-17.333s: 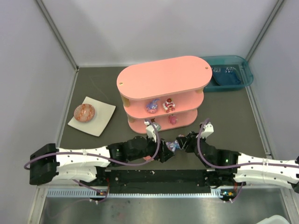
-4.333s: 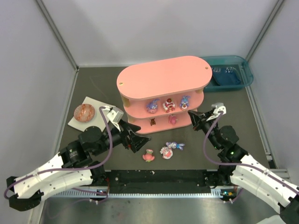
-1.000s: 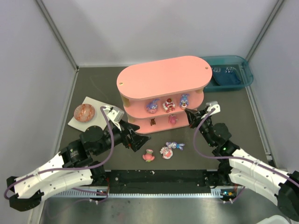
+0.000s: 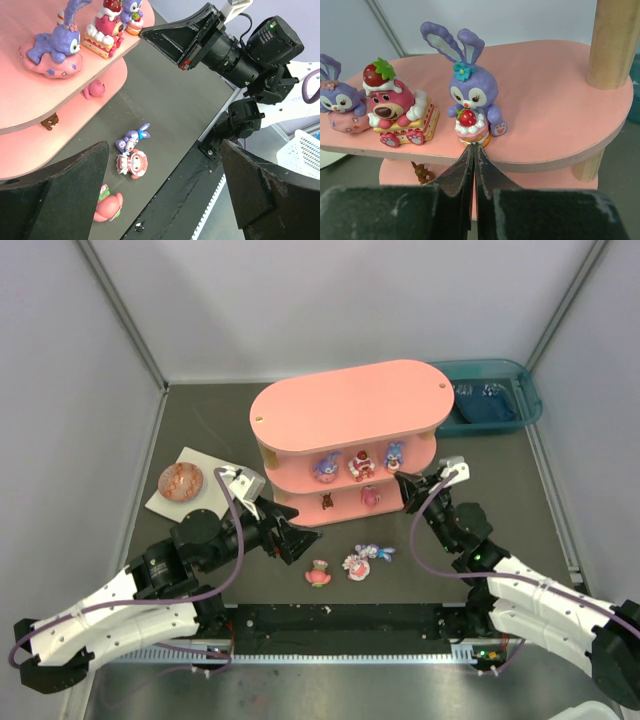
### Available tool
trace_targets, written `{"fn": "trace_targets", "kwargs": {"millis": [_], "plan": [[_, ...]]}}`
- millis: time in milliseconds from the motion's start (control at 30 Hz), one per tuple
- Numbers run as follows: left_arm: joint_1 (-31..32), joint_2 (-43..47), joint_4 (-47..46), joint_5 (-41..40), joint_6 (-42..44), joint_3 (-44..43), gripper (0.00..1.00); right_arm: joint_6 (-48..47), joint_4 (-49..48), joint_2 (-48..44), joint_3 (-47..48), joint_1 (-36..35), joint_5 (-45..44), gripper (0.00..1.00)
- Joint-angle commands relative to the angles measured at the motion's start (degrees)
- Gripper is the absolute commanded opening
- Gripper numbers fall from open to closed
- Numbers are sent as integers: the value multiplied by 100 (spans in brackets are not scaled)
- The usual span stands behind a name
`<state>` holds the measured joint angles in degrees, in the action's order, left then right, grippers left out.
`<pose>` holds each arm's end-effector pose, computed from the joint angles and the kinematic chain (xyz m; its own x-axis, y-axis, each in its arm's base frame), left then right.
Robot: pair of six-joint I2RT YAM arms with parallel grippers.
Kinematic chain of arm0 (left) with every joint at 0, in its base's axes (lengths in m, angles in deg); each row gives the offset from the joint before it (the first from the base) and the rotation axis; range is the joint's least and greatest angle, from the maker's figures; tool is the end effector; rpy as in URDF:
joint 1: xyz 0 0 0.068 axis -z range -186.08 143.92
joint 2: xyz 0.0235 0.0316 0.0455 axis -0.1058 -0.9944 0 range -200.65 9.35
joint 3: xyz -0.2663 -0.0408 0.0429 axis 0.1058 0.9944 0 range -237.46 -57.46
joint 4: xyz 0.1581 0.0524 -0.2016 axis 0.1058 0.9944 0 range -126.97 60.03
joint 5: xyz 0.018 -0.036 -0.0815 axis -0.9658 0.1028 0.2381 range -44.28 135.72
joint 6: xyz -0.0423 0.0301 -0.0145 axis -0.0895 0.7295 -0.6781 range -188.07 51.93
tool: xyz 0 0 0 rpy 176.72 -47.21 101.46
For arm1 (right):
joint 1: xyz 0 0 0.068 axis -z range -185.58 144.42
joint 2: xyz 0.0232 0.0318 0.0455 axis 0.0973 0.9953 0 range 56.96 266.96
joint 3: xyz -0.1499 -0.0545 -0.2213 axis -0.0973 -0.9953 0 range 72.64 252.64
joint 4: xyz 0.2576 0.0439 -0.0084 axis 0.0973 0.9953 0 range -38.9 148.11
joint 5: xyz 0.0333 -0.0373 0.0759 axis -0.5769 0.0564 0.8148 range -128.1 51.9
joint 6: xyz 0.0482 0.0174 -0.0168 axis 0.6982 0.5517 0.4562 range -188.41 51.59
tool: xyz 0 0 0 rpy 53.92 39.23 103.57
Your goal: Place and organize the plastic toys onto the shelf
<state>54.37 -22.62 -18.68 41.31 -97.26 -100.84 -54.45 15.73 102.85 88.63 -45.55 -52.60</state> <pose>0.0681 -0.1144 0.3475 -0.4561 -0.1815 -0.8712 0.6955 0.5381 -0.4762 0.1486 0.1130 0.2433 -0.0329 0.2771 -0.9603 -0.4357 0.8607 0.2633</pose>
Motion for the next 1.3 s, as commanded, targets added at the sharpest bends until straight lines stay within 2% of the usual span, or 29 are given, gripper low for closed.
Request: {"fn": "trace_targets", "kwargs": {"millis": [0, 367, 733, 933, 1200, 1267], "plan": [[-33, 103, -27, -78, 54, -13, 99, -51, -251, 34, 97, 41, -53, 0], [-24, 85, -97, -52, 36, 31, 99, -68, 100, -528, -26, 33, 79, 0], [-50, -20, -220, -104, -51, 180, 99, 159, 1654, -1661, -34, 33, 193, 0], [-86, -196, -413, -236, -315, 715, 99, 774, 2928, -1697, 159, 33, 378, 0], [-86, -827, -896, 71, -588, 1577, 97, 1144, 3335, -1873, 10, -248, 281, 0], [-86, -1004, -1002, 220, -701, 1771, 95, 1136, 3353, -1882, 10, -284, 281, 5]]}}
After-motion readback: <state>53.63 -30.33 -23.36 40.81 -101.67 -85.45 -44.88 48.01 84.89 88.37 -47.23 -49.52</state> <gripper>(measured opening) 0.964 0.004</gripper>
